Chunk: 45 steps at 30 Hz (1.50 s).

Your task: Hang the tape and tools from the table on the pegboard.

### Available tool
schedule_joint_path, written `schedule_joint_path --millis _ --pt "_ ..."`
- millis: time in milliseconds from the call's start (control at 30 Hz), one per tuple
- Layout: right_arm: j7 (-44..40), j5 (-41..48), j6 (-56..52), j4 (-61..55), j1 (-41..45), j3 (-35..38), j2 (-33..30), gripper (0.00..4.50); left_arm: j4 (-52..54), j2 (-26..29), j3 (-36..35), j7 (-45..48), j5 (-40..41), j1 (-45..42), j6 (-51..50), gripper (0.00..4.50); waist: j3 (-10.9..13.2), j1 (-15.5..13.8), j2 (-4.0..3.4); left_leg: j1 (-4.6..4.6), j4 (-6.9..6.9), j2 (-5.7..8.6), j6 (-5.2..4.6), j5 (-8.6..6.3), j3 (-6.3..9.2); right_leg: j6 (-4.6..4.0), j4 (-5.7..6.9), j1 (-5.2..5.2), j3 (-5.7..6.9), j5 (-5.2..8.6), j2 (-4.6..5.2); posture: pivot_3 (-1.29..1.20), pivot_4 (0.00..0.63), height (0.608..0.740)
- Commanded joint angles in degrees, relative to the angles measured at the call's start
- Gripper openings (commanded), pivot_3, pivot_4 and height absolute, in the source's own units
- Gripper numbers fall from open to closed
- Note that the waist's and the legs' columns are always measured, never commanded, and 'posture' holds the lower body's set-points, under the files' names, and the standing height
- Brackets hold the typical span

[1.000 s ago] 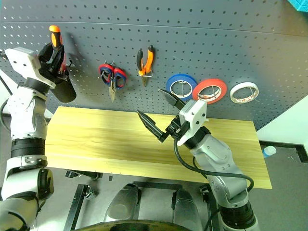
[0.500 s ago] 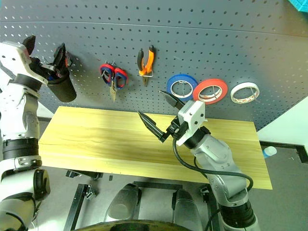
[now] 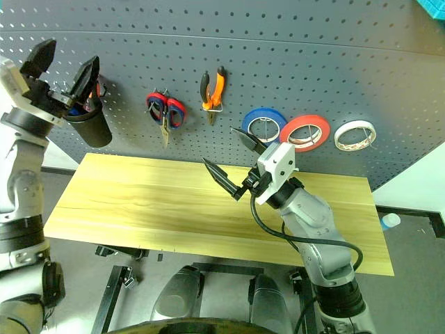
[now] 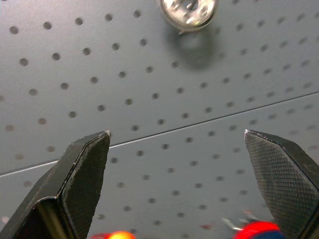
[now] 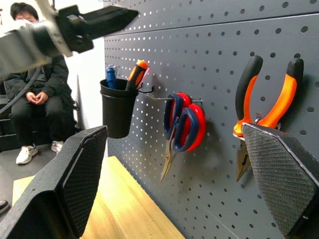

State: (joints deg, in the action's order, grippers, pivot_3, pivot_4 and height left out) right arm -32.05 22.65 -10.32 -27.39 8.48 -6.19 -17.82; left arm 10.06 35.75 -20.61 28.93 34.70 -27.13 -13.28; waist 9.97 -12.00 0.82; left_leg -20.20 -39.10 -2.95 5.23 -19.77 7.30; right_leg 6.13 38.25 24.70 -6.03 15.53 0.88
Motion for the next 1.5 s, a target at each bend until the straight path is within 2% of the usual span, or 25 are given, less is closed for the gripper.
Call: schedule_joint_path --millis 33,133,267,367,533,767,900,1033,1200,1500 --pt "-1.3 0.1 3.3 0.8 0.5 1.7 -0.1 4.5 5.6 0.6 -2.2 -1.3 6.6 1.5 -7.4 4.48 -0.9 -0.2 0.08 -0.01 0.0 0.01 0.0 0.0 0.0 0.0 -0.02 0.0 0.0 0.0 0.0 0.37 0.02 0.681" --pt "-1.9 -0.3 4.9 3.0 0.2 2.4 -0.1 4.5 7.0 -0.3 -1.3 -1.3 7.5 3.6 -9.7 4.48 -2.3 -0.2 0.11 0.06 0.0 0.01 0.0 0.0 0.0 0.0 -0.03 -0.08 0.0 0.0 0.0 0.38 0.001 0.681" --pt "-0.8 -0.3 4.7 4.4 -3.8 5.1 -0.8 4.5 8.8 -2.0 4.8 0.2 0.0 12.2 -6.9 4.48 -3.9 -0.2 -0.07 0.31 0.02 0.01 -0.01 0.0 0.0 -0.03 -0.04 -0.3 0.0 0.01 -0.02 0.39 0.0 0.681" --pt "-0.1 -1.0 3.7 4.3 -7.5 6.3 -1.7 4.5 8.9 -5.2 9.4 0.6 -5.9 16.9 -1.2 4.48 -4.1 -0.8 -0.09 0.73 0.03 0.02 -0.01 -0.01 -0.04 -0.23 -0.07 -0.74 -0.03 0.13 -0.02 0.39 0.0 0.681" --pt "1.5 -2.2 4.9 5.4 -12.7 7.8 -1.3 4.5 10.5 -8.9 12.9 1.0 -7.1 21.7 -1.9 4.48 -4.4 -1.3 -0.17 0.91 0.01 0.0 0.0 0.0 -0.04 -0.36 -0.03 -1.22 -0.05 0.07 -0.07 0.4 0.0 0.681" --pt "3.6 -2.2 6.5 5.5 -18.5 9.5 0.2 4.5 8.9 -13.2 14.2 -0.4 -10.5 30.0 -0.6 4.48 -5.0 -1.2 -0.44 0.91 0.01 0.0 0.0 0.0 -0.07 -0.32 -0.1 -1.24 -0.1 0.11 -0.07 0.39 0.0 0.681" --pt "3.3 -1.4 6.6 6.9 -20.1 9.8 1.1 4.5 6.2 -15.5 13.5 -0.7 -10.4 31.4 0.6 4.48 -5.3 -1.3 -0.47 0.89 0.0 0.0 0.0 0.0 -0.07 -0.32 -0.11 -1.25 -0.1 0.11 -0.04 0.4 0.0 0.681" --pt "0.2 3.7 5.0 9.7 -20.4 10.8 1.7 4.5 1.3 -16.7 11.3 0.7 -9.0 31.3 2.1 4.48 -5.7 -1.3 -0.56 0.91 0.0 0.0 0.0 -0.01 -0.07 -0.13 -0.11 -1.25 -0.1 0.23 -0.05 0.4 0.0 0.681" --pt "-2.7 6.3 4.0 10.9 -21.1 11.0 1.1 4.5 -2.9 -15.9 11.8 5.5 -8.4 30.8 2.5 4.48 -5.7 -1.1 -0.62 0.9 0.0 0.0 0.0 -0.01 -0.07 -0.09 -0.11 -1.24 -0.1 0.25 -0.05 0.38 0.0 0.681" --pt "-6.5 5.5 4.9 11.6 -24.9 11.5 -0.8 4.5 -4.2 -12.9 12.9 11.8 -8.6 31.7 1.6 4.48 -5.8 -0.9 -0.67 0.88 0.01 0.0 0.0 -0.01 -0.07 -0.06 -0.13 -1.2 -0.1 0.29 -0.05 0.38 0.0 0.681"
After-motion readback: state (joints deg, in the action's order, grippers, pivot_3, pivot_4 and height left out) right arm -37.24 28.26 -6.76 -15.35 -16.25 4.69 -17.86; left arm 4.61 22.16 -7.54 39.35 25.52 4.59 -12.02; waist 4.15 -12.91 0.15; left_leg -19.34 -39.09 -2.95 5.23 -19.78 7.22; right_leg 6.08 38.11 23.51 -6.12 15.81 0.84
